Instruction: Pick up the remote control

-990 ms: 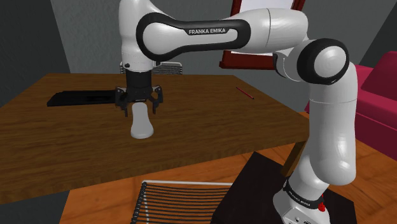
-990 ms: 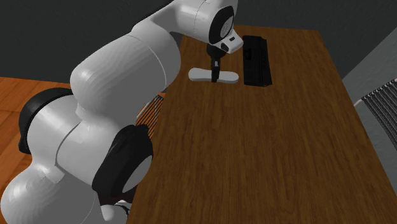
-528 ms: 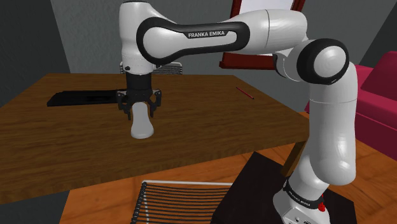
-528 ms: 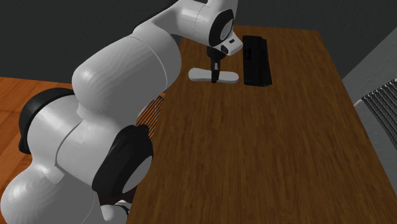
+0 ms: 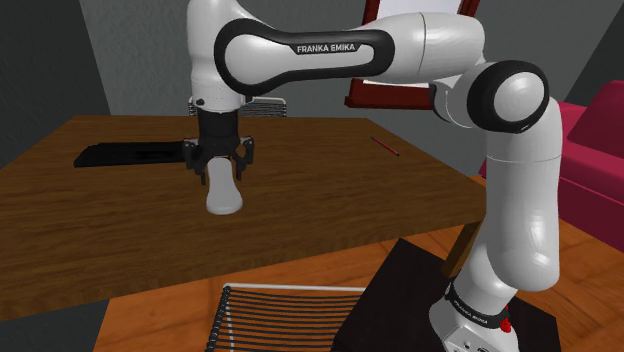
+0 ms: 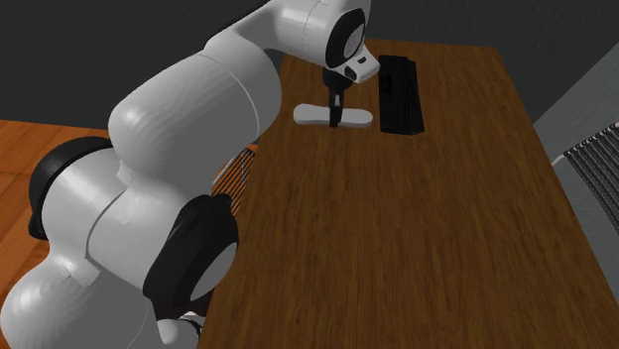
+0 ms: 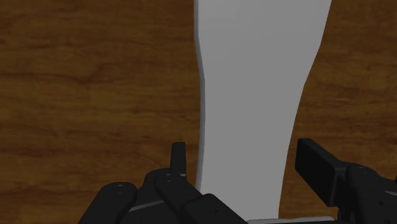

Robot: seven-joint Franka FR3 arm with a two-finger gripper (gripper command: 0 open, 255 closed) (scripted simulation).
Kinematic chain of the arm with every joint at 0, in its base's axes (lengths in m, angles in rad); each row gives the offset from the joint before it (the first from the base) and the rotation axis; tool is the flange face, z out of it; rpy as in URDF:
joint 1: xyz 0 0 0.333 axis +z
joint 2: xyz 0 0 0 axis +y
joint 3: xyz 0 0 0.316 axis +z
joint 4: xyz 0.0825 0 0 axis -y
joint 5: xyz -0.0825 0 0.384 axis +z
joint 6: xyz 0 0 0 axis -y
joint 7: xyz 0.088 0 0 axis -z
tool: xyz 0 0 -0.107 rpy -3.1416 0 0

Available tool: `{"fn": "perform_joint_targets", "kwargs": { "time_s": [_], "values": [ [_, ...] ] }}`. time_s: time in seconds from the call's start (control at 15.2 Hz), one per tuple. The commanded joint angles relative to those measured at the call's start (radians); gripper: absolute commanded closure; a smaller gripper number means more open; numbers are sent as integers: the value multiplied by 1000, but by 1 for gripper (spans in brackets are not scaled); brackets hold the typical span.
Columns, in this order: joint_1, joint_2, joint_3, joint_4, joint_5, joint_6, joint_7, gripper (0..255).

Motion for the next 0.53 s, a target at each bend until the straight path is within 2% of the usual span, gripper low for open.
{"fn": "perform_joint_targets", "kwargs": {
  "time_s": [0.0, 0.46],
  "values": [
    [6, 6, 1, 36, -2, -30, 1, 255],
    [25, 25, 2, 159, -10, -135, 1, 255]
  ]
}}
